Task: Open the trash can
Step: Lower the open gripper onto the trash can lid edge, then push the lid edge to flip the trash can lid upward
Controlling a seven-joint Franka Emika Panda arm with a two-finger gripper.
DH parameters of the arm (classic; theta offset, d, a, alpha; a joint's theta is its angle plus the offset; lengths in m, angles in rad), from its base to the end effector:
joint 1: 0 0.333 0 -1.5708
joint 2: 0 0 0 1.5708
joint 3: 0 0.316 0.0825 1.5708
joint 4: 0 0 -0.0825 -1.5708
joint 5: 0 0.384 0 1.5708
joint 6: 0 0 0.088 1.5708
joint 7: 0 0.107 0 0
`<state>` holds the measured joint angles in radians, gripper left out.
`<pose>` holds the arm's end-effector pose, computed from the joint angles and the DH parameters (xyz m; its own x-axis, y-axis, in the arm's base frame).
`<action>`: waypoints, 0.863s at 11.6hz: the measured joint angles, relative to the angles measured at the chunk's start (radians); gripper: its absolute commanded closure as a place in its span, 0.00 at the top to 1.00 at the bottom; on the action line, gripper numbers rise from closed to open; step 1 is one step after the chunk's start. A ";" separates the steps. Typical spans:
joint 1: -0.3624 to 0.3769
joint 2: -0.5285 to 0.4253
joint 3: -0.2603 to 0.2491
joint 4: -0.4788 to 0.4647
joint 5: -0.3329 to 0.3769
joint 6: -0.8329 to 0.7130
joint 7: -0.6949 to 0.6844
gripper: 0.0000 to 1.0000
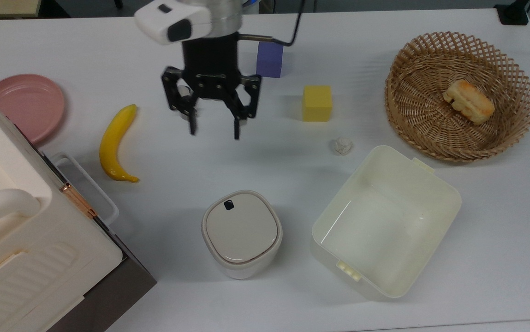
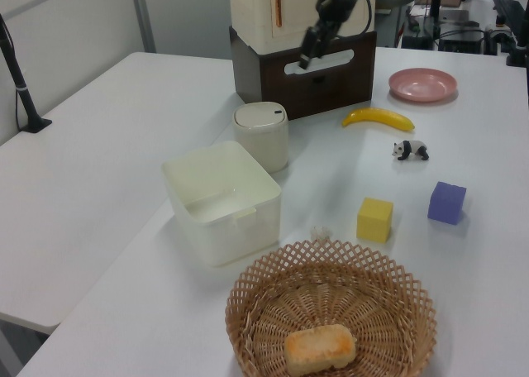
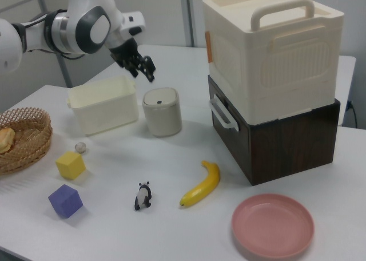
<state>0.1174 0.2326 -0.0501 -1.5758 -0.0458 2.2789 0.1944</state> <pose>0.6710 0.0476 0.5560 0.8852 -0.0980 0.4548 -0.0935 -0.9951 -0.0325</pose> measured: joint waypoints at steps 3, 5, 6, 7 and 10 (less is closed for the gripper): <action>0.023 0.043 -0.001 0.000 -0.019 0.177 0.036 0.37; 0.022 0.089 -0.003 0.011 -0.028 0.237 0.043 0.31; 0.022 0.121 -0.003 0.030 -0.048 0.249 0.046 0.31; 0.023 0.155 -0.003 0.052 -0.063 0.250 0.049 0.30; 0.024 0.218 -0.003 0.076 -0.087 0.258 0.049 0.22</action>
<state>0.1410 0.4503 -0.0530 -1.4996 -0.1327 2.5367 0.2434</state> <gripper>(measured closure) 0.722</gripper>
